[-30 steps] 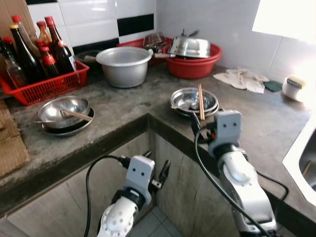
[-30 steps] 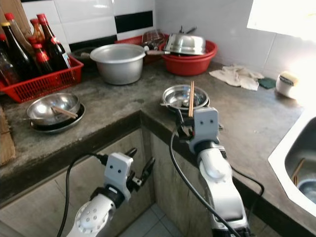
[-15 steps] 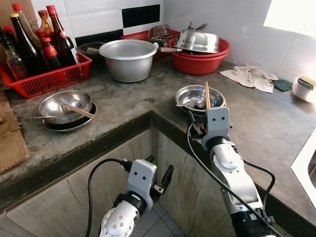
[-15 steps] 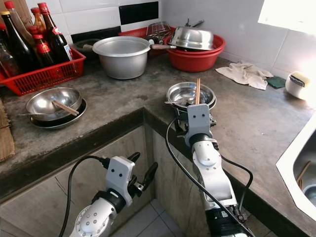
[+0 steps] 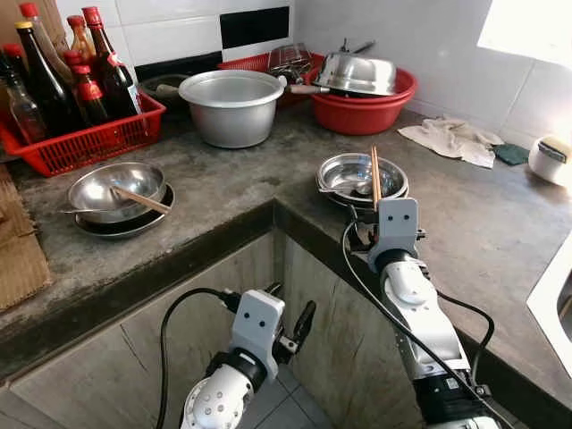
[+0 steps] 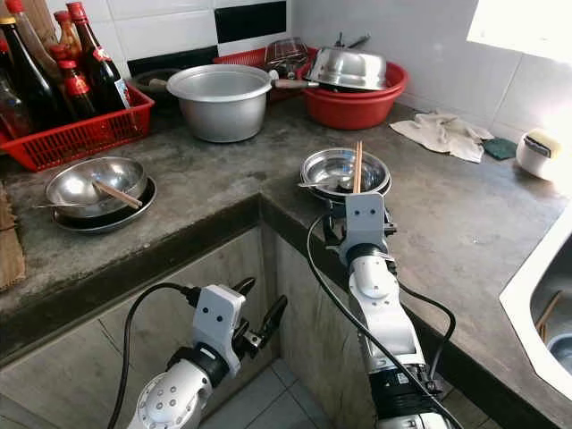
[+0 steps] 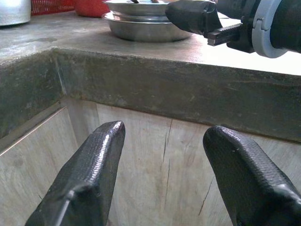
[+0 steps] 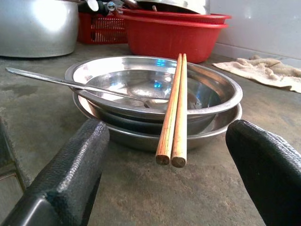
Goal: Kitchen organization
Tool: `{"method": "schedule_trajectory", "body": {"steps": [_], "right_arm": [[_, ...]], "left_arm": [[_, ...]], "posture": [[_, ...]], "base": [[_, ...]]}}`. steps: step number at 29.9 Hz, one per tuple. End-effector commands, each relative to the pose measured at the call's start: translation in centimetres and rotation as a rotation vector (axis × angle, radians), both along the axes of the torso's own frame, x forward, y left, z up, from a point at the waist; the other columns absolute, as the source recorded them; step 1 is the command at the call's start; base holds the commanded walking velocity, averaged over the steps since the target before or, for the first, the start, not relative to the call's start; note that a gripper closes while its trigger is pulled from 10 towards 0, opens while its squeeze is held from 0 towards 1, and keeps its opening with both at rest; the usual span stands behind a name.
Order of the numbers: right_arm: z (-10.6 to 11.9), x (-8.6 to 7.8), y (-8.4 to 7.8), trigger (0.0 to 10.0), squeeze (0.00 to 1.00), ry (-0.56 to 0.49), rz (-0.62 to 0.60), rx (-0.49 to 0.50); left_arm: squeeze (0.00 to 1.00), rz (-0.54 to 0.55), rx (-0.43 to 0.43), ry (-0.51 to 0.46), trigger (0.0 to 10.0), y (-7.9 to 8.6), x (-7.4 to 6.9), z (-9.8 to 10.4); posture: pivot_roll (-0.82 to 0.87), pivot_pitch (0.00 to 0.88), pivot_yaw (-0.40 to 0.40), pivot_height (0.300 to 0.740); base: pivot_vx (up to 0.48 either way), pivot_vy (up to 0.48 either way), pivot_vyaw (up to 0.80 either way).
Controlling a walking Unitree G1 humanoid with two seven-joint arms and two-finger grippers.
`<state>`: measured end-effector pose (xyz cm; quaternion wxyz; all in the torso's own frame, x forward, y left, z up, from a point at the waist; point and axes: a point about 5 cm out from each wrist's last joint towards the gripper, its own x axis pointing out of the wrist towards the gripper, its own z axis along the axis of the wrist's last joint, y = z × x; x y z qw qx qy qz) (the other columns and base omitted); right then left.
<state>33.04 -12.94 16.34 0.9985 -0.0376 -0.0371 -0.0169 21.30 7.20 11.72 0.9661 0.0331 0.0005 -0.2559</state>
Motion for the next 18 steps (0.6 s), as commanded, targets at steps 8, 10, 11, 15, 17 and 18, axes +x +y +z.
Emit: {"method": "schedule_trajectory", "body": {"steps": [8,10,11,15,17,18], "right_arm": [[0.67,0.69,-0.14,3.6,0.0,-0.022,-0.006,0.015],[0.66,0.71,-0.14,10.0,0.0,-0.02,-0.008,0.014],[0.66,0.76,-0.17,10.0,0.0,-0.019,-0.011,0.016],[0.71,0.95,-0.25,10.0,0.0,-0.017,-0.014,0.021],[0.75,0.99,-0.29,10.0,0.0,-0.019,-0.017,0.022],[0.83,1.01,-0.37,10.0,0.0,-0.024,-0.026,0.023]], "left_arm": [[0.0,-0.001,0.001,-0.017,10.0,0.07,-0.07,0.34],[0.0,0.0,0.001,-0.016,10.0,0.09,-0.07,0.33],[0.0,0.001,0.001,-0.016,10.0,0.1,-0.05,0.34],[0.0,0.002,0.0,-0.017,10.0,0.08,-0.03,0.37],[0.0,0.002,-0.001,-0.017,10.0,0.08,-0.04,0.37],[0.0,0.004,-0.001,-0.017,10.0,0.09,-0.05,0.36]], "posture": [[0.14,0.038,-0.045,0.74],[0.14,0.04,-0.042,0.74],[0.14,0.041,-0.044,0.74],[0.14,0.044,-0.045,0.74],[0.14,0.044,-0.046,0.74],[0.14,0.044,-0.046,0.74]], "base": [[0.0,0.0,0.0],[0.0,0.0,0.0],[0.0,0.0,0.0],[0.0,0.0,0.0],[0.0,0.0,0.0],[0.0,0.0,0.0]]}}
